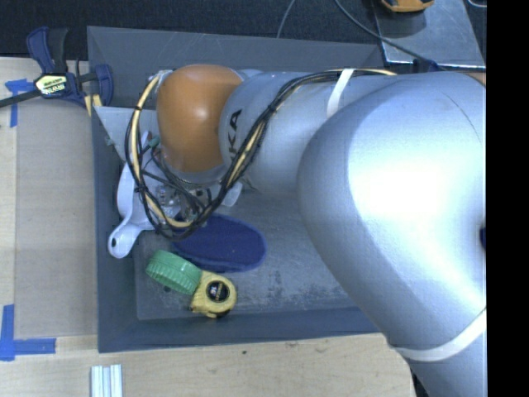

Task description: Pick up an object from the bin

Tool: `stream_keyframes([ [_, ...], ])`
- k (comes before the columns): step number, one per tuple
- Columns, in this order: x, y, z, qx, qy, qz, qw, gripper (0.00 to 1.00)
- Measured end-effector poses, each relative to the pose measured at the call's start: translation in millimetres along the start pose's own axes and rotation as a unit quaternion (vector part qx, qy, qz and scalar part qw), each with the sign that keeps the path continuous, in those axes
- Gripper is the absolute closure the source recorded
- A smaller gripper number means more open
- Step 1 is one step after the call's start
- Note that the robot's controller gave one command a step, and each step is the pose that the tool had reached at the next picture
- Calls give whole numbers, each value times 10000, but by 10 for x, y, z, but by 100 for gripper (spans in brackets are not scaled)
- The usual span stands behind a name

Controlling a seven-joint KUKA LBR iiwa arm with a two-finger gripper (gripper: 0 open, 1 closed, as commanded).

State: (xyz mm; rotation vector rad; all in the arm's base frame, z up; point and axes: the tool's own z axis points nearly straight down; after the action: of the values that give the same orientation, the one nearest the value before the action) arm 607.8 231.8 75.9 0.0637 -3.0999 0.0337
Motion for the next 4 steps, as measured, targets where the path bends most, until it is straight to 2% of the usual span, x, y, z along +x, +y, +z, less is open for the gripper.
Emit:
stream_keyframes([
  [4, 0, 0, 2, -2, 1, 11, 10000, 100],
])
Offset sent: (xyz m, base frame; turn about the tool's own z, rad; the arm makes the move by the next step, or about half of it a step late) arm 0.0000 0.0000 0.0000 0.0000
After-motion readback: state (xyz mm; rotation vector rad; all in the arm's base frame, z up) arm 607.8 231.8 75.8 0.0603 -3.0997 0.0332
